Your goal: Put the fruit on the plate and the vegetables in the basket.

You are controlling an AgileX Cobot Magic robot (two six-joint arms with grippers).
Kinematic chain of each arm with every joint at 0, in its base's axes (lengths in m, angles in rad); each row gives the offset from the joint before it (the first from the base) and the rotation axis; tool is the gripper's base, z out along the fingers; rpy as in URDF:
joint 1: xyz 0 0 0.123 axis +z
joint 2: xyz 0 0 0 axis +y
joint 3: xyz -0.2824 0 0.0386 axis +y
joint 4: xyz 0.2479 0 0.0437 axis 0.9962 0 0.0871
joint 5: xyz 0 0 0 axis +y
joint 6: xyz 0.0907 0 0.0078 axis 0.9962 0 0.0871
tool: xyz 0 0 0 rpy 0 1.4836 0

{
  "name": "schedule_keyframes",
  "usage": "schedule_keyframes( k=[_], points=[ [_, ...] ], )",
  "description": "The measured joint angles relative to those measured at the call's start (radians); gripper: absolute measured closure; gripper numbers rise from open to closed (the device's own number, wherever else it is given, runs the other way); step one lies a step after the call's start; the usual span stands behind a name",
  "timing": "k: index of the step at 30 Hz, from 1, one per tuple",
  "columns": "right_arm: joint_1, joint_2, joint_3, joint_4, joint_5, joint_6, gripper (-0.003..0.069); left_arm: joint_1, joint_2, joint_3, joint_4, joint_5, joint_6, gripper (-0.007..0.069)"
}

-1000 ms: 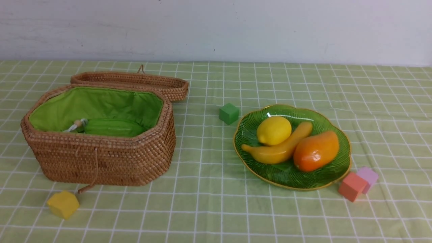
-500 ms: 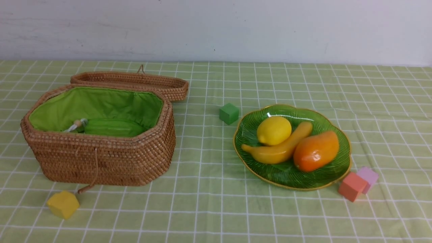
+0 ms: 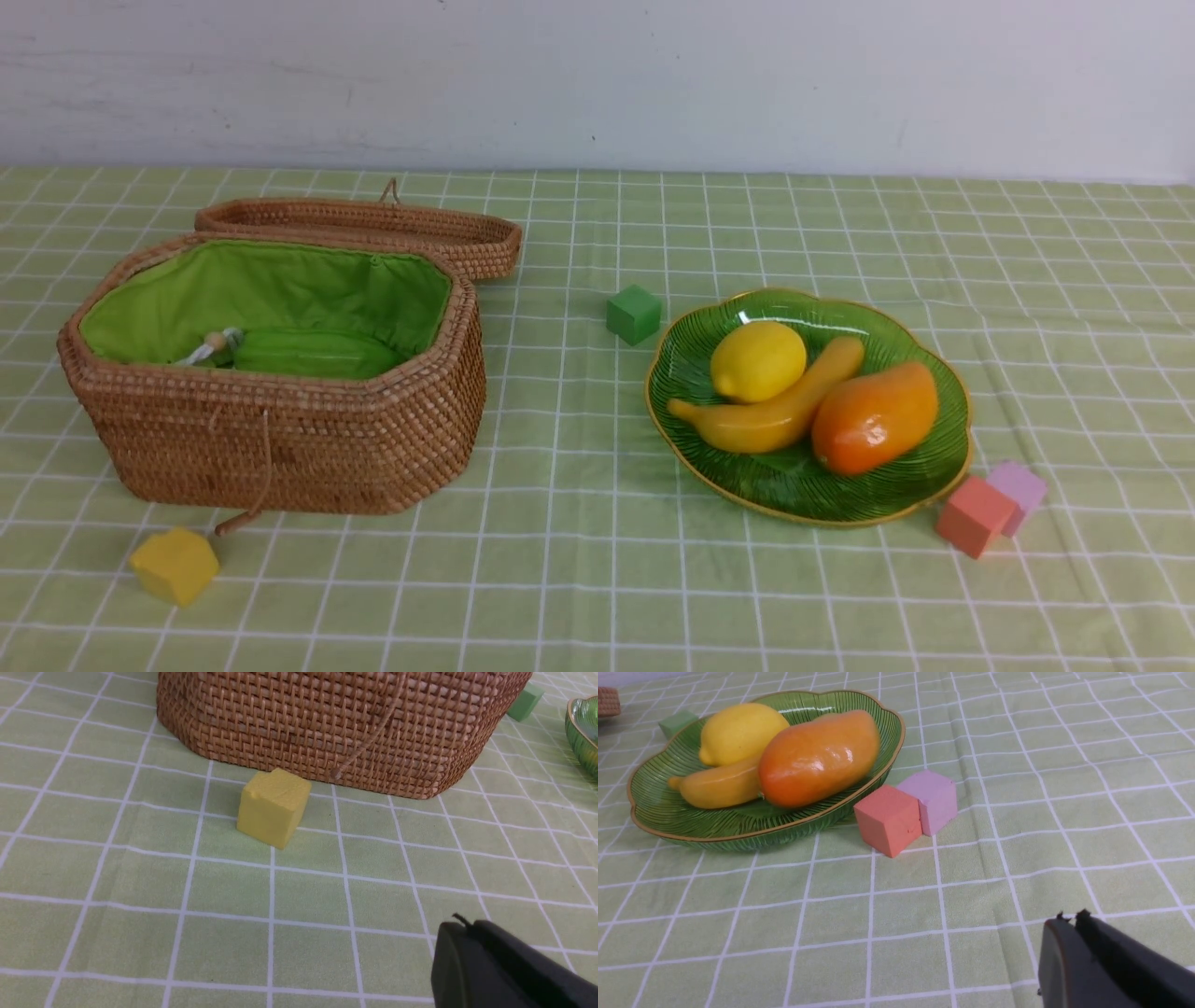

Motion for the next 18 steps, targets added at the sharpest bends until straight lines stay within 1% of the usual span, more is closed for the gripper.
schedule_keyframes(
  k=[18],
  points=[
    [0.0,0.0,0.0,0.0,0.0,0.0,0.061,0.0,0.0,0.0,0.0,0.0,0.0,0.0624]
  ],
)
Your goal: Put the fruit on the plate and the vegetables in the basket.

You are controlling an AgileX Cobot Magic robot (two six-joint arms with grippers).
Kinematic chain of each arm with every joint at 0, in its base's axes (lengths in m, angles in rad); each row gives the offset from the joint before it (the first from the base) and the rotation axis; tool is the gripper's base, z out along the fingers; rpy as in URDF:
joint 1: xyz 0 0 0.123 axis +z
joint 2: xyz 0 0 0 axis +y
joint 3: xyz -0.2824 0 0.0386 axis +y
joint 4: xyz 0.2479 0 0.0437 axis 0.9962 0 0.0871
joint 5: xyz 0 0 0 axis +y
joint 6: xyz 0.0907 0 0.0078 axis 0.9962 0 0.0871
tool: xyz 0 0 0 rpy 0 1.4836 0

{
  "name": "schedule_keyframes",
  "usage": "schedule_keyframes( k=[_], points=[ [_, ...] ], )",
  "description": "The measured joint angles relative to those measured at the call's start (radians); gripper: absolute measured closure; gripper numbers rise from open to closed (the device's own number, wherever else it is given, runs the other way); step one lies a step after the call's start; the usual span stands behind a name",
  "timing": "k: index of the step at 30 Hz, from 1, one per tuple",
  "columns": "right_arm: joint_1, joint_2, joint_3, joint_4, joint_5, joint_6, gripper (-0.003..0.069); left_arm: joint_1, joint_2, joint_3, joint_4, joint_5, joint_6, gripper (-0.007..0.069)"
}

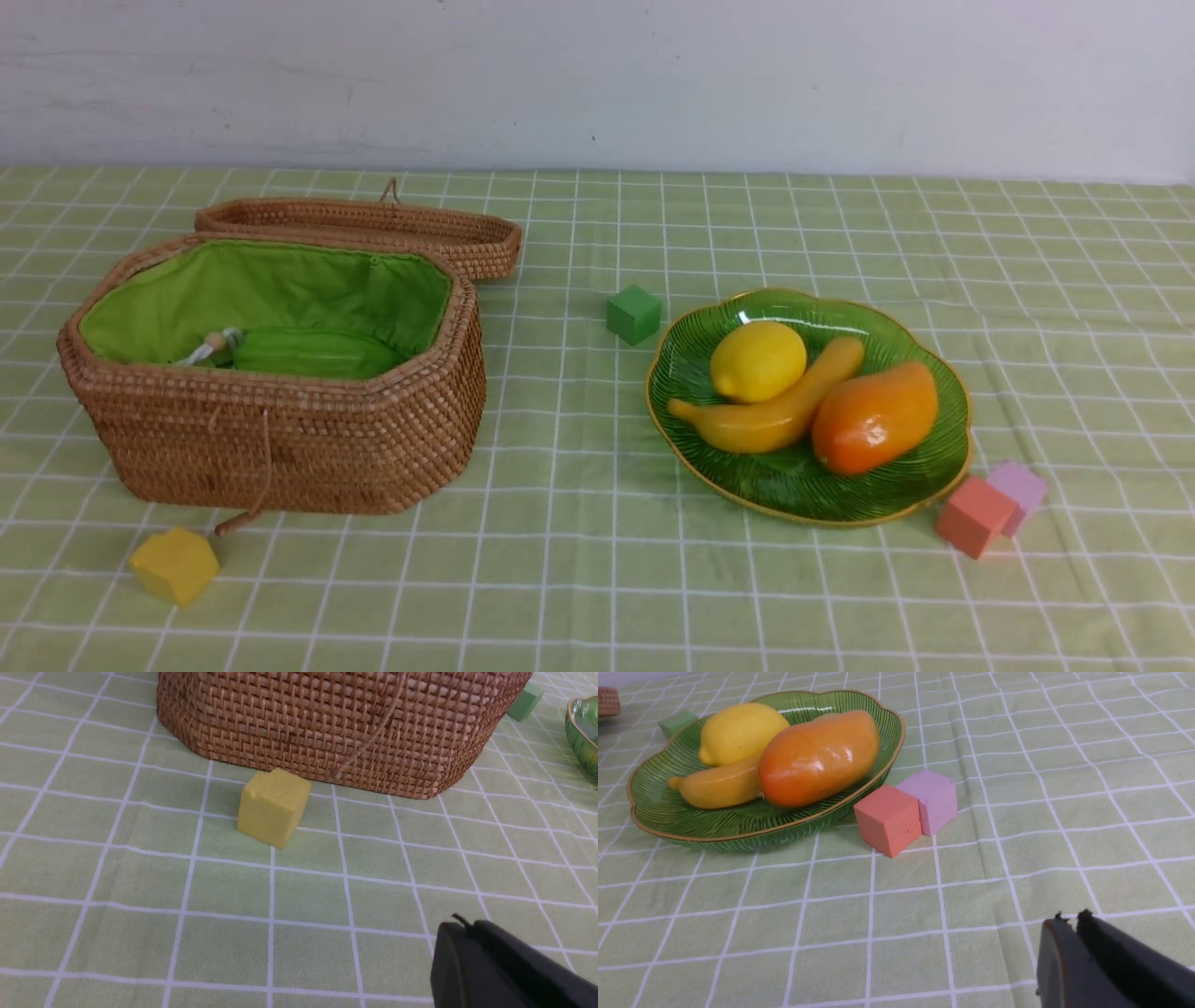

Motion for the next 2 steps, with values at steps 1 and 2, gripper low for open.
schedule_keyframes(
  k=[1,2],
  points=[
    [0.0,0.0,0.0,0.0,0.0,0.0,0.061,0.0,0.0,0.0,0.0,0.0,0.0,0.0624],
    [0.0,0.0,0.0,0.0,0.0,0.0,0.0606,0.0,0.0,0.0,0.0,0.0,0.0,0.0623]
  ],
)
